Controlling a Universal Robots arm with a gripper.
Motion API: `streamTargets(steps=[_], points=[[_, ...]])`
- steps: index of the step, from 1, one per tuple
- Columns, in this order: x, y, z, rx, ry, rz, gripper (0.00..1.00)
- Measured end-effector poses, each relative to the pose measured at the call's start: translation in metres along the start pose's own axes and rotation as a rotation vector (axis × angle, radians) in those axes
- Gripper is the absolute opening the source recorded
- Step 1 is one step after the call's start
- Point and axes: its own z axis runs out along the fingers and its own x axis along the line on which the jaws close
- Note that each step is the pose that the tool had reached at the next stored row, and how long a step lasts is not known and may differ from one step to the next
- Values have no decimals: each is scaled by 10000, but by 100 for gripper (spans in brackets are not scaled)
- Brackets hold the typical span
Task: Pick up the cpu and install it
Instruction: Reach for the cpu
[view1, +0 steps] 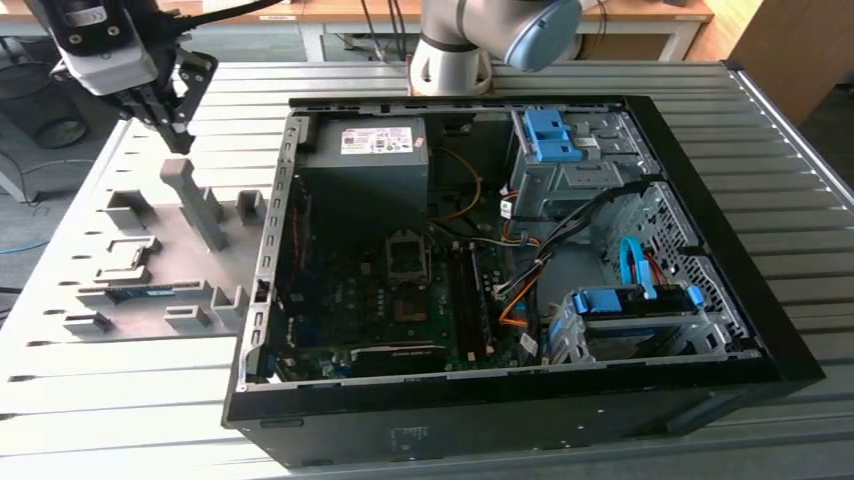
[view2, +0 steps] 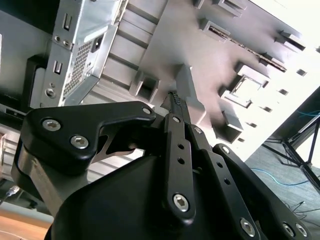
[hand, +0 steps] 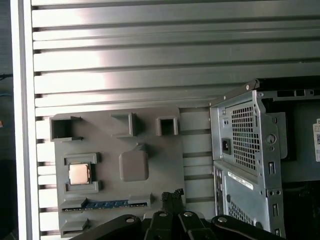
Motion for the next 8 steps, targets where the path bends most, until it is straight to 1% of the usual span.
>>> streamTargets(steps=[5,8], points=[[171,-13,2,0,0,0,10],[261,-20,1,1,1,0,10]])
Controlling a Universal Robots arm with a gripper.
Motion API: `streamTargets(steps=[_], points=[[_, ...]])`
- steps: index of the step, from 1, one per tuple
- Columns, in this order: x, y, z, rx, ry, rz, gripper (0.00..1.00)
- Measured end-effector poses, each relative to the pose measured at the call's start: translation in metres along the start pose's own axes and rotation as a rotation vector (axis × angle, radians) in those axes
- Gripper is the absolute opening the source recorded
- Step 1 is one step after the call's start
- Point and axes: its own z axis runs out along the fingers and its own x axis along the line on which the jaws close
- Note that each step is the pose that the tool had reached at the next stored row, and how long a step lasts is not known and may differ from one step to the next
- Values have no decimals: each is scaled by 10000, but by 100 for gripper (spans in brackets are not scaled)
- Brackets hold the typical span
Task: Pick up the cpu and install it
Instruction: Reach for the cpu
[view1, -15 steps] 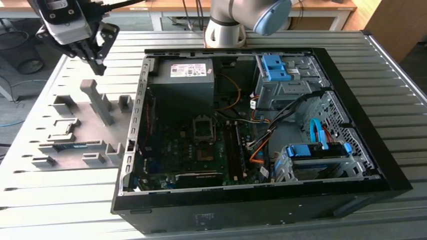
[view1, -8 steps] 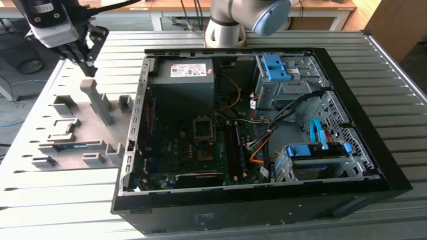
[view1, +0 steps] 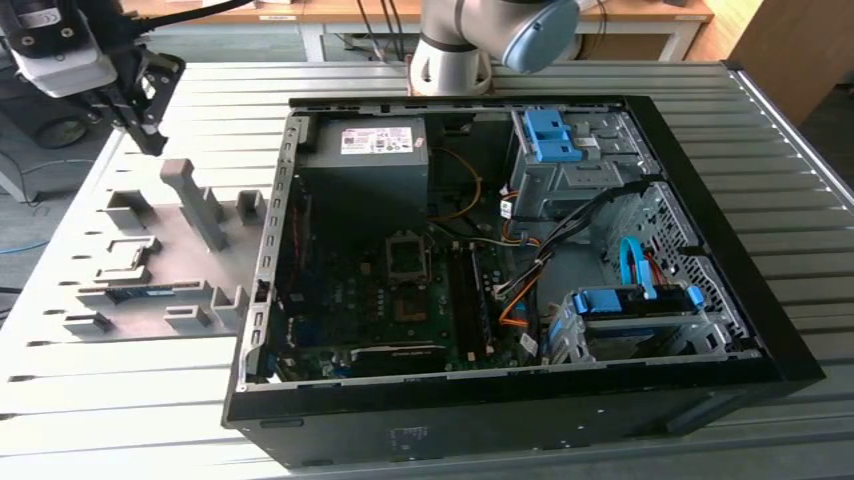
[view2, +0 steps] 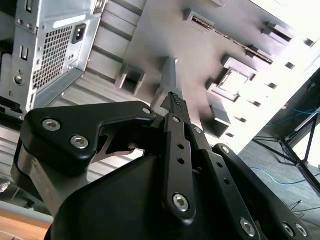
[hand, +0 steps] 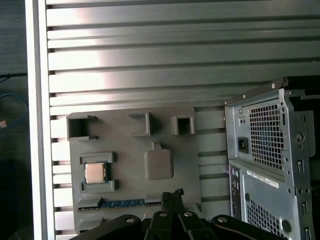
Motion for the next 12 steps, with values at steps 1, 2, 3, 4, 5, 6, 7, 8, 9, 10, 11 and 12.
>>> streamTargets(steps=[1,2,3,4,5,6,7,8,9,10,11,12], points=[[29,-2,0,0,1,0,10],[52,-4,1,0,-1,0,10],[74,-6,2,-1,-1,-1,10],[94,-7,2,-1,-1,-1,10],[112,-9,3,0,-1,-1,10],[131,-10,3,0,0,-1,10],[148,-12,3,-1,-1,0,10],[166,-13,4,0,0,0,10],[182,-14,4,0,0,0,10],[198,-15,4,0,0,0,10],[215,-17,5,0,0,0,10],[231,-18,6,-1,-1,0,10]])
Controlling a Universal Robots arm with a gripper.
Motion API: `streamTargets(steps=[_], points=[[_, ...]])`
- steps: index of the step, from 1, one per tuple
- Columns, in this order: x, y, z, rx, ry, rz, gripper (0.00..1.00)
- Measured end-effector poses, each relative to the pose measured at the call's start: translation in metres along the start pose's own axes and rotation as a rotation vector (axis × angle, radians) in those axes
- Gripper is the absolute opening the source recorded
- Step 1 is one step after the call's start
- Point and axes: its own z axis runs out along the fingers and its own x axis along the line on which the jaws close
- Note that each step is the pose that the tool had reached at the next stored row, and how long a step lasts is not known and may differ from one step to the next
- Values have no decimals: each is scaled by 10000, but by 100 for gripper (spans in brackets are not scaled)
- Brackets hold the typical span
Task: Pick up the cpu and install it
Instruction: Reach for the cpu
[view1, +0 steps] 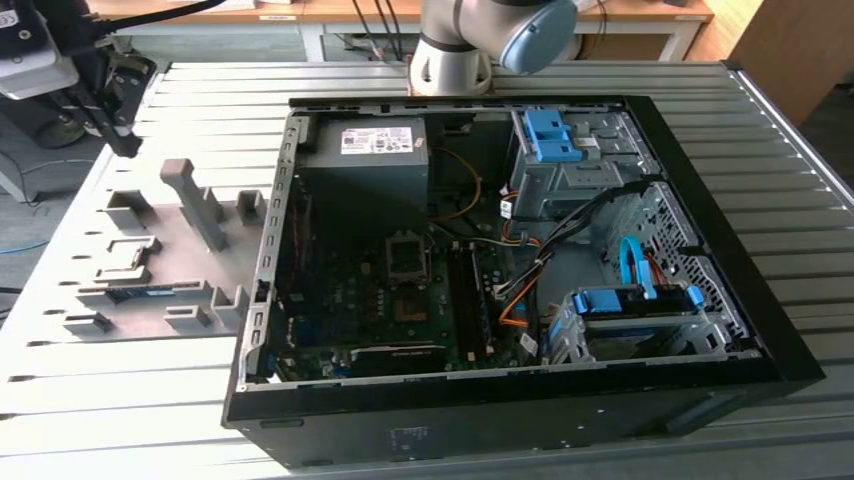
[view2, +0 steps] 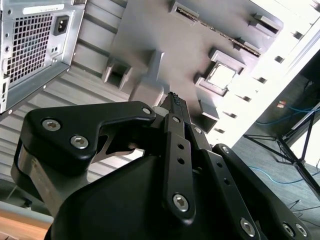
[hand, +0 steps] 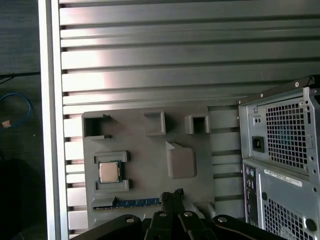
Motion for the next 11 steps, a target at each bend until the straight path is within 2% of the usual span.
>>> streamTargets(steps=[11], points=[[146,-11,7,1,1,0,10]])
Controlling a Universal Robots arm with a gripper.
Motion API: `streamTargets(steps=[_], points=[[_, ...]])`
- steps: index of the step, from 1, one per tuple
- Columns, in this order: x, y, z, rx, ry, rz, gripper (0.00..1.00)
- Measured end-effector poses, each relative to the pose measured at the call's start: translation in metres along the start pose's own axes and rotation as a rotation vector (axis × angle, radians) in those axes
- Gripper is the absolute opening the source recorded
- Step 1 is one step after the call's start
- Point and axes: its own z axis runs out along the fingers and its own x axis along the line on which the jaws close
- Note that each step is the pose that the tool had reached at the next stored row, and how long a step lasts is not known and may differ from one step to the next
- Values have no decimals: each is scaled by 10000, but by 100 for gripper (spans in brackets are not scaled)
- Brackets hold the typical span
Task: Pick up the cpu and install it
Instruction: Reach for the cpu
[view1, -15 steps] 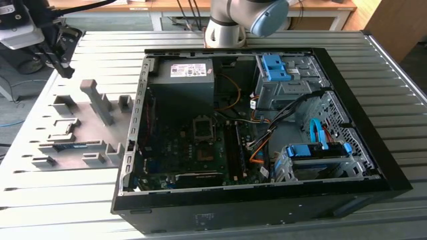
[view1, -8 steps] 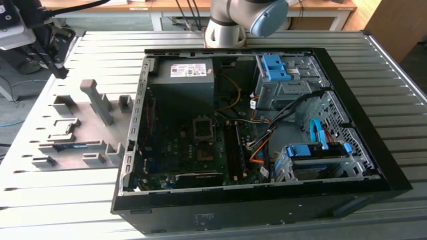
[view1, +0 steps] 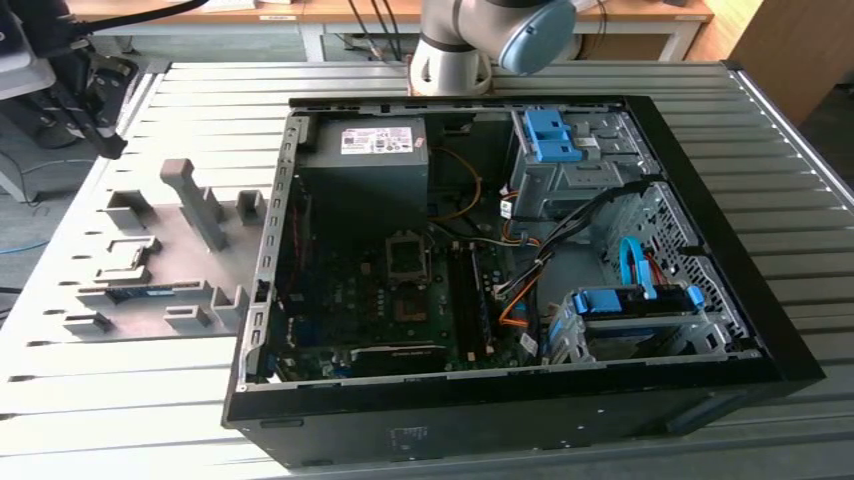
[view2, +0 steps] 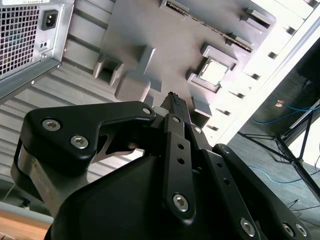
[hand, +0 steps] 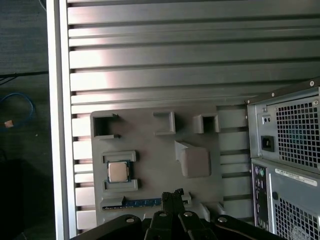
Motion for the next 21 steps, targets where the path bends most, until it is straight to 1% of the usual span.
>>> streamTargets(steps=[7,14,21], points=[[93,-8,9,-1,-1,0,10],[234,-19,22,-1,-1,0,10],[322,-26,38,-1,-1,0,10]])
